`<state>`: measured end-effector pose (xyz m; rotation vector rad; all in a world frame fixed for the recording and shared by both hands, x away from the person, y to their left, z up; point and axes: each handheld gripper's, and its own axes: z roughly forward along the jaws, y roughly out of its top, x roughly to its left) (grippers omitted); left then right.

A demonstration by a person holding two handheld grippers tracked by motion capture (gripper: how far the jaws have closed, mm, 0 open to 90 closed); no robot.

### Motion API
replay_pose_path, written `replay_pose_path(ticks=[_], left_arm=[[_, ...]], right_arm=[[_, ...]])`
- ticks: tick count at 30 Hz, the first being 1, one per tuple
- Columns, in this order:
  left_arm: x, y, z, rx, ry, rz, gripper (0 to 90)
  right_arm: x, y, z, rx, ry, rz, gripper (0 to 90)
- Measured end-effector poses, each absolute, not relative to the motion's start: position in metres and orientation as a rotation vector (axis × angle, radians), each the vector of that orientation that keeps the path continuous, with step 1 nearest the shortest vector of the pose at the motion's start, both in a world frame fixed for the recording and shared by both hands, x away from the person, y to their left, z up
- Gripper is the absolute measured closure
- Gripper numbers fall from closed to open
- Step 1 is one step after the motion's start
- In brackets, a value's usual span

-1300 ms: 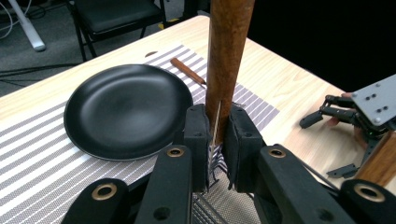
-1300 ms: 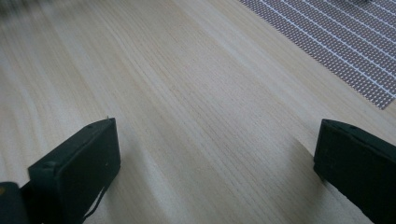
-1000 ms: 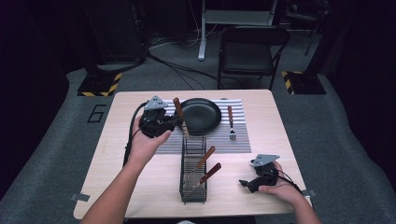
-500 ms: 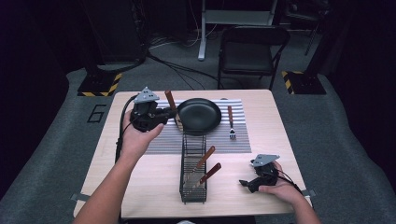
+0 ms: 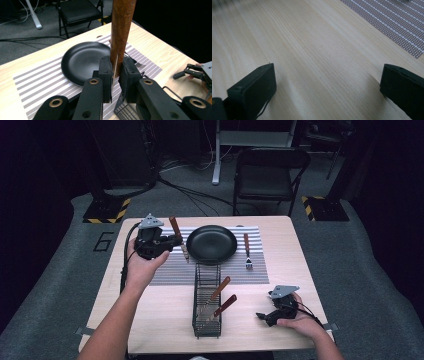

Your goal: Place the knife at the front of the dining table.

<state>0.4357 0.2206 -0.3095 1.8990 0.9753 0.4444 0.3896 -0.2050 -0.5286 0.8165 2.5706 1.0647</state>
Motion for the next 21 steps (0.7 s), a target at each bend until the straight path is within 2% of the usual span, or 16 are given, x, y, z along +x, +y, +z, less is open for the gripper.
replay_pose_path(ticks=[21], left_arm=[[0.45,0.246,-0.351,1.895,1.132,0.47,80.4]], right_arm=[[0.39,-0.205,-0.529,0.816,2.572,1.064,0.0]])
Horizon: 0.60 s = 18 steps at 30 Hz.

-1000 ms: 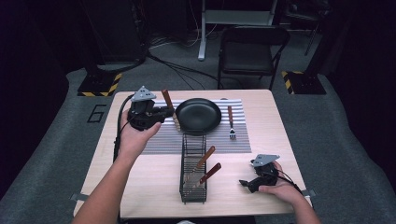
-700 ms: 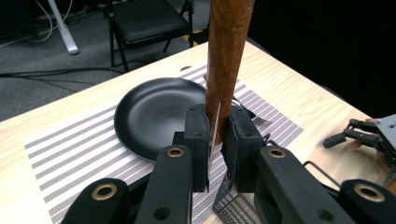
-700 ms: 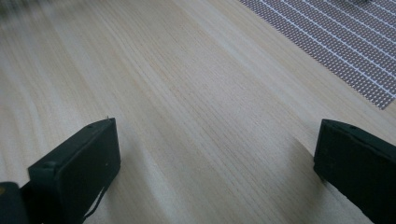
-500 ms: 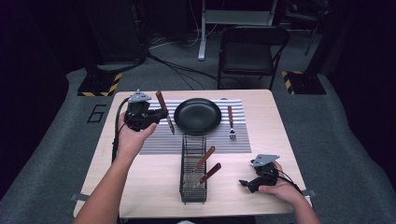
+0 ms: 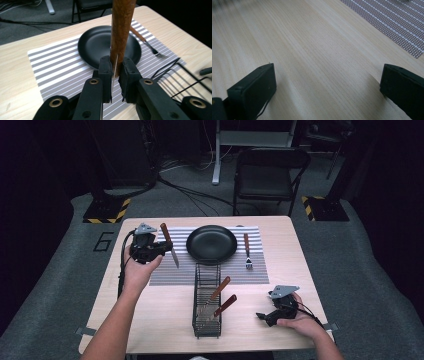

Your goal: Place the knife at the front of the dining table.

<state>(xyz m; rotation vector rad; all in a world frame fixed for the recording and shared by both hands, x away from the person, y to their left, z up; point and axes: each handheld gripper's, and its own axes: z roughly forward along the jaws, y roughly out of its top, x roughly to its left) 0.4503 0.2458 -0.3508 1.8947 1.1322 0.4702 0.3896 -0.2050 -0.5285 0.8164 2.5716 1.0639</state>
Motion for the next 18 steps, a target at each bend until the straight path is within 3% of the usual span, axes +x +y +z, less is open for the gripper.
replay_pose_path(ticks=[18], left_arm=[[0.46,0.27,-0.39,1.894,1.263,0.478,80.3]], right_arm=[[0.39,-0.205,-0.529,0.816,2.571,1.065,0.0]])
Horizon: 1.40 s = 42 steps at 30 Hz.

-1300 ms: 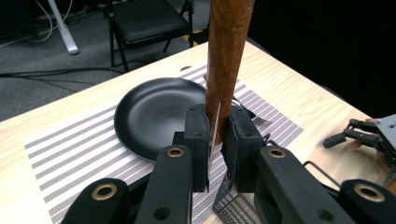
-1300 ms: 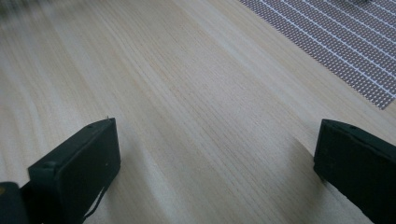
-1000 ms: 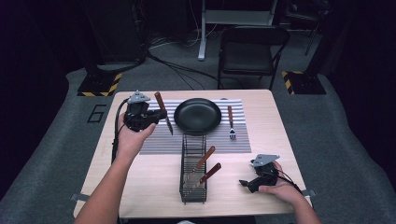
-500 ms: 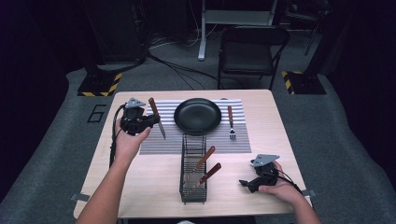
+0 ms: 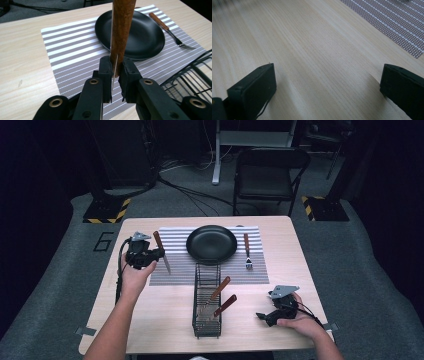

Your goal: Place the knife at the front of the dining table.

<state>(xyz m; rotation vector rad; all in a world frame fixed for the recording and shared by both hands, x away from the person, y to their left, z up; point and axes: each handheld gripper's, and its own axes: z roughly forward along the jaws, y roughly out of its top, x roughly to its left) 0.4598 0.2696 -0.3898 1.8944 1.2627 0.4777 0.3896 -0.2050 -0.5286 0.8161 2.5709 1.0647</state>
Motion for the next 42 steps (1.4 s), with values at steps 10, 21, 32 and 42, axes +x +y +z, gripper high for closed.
replay_pose_path(ticks=[10,21,32,42], left_arm=[[0.468,0.277,-0.402,1.885,1.313,0.487,80.3],[0.479,0.276,-0.416,1.891,1.352,0.517,80.3],[0.489,0.274,-0.421,1.855,1.361,0.515,80.3],[0.501,0.276,-0.428,1.805,1.384,0.5,80.3]], right_arm=[[0.39,-0.205,-0.529,0.817,2.571,1.064,0.0],[0.39,-0.205,-0.529,0.817,2.571,1.065,0.0],[0.39,-0.205,-0.529,0.817,2.571,1.065,0.0],[0.39,-0.205,-0.529,0.817,2.571,1.065,0.0]])
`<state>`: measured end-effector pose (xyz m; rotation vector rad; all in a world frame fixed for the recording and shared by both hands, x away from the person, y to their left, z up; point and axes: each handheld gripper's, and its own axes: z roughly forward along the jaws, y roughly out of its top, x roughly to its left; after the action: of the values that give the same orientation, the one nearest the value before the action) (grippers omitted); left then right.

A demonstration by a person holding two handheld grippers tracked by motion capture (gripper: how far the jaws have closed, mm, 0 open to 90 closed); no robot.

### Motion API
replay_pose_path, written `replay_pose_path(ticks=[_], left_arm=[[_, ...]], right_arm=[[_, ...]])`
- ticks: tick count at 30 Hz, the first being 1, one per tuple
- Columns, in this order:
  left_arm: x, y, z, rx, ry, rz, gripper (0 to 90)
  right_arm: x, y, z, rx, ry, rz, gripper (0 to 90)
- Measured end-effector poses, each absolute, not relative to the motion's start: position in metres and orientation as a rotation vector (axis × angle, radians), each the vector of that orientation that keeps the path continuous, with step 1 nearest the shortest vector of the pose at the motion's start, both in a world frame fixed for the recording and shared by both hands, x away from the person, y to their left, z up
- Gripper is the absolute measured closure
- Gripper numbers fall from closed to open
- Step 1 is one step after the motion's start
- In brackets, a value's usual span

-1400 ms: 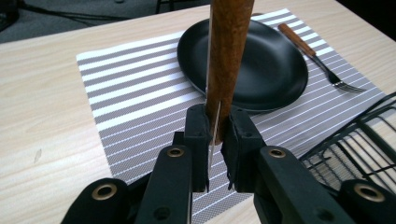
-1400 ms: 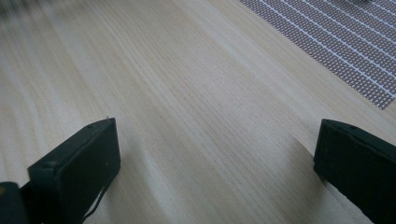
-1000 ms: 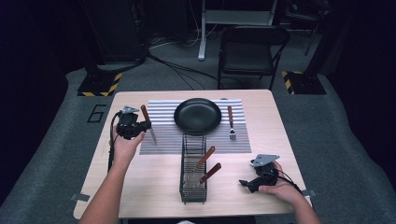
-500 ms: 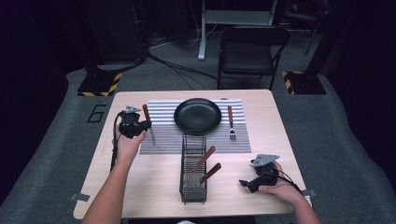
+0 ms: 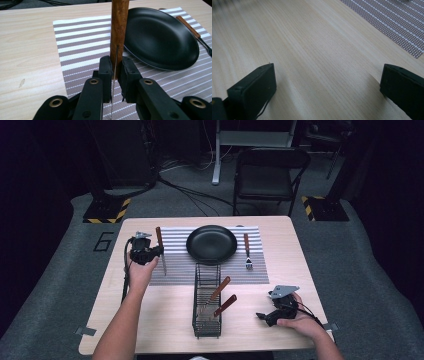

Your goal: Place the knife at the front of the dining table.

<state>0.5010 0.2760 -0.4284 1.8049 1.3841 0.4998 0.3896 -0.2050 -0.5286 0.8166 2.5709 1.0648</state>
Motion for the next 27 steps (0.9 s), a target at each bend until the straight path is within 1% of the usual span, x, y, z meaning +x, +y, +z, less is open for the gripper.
replay_pose_path(ticks=[8,21,27], left_arm=[[0.512,0.276,-0.434,1.779,1.404,0.478,80.3],[0.527,0.284,-0.448,1.671,1.458,0.41,80.3],[0.531,0.286,-0.451,1.654,1.464,0.399,80.3]], right_arm=[[0.39,-0.205,-0.529,0.816,2.571,1.065,0.0],[0.39,-0.205,-0.529,0.816,2.571,1.065,0.0],[0.389,-0.205,-0.529,0.826,2.568,1.069,0.0]])
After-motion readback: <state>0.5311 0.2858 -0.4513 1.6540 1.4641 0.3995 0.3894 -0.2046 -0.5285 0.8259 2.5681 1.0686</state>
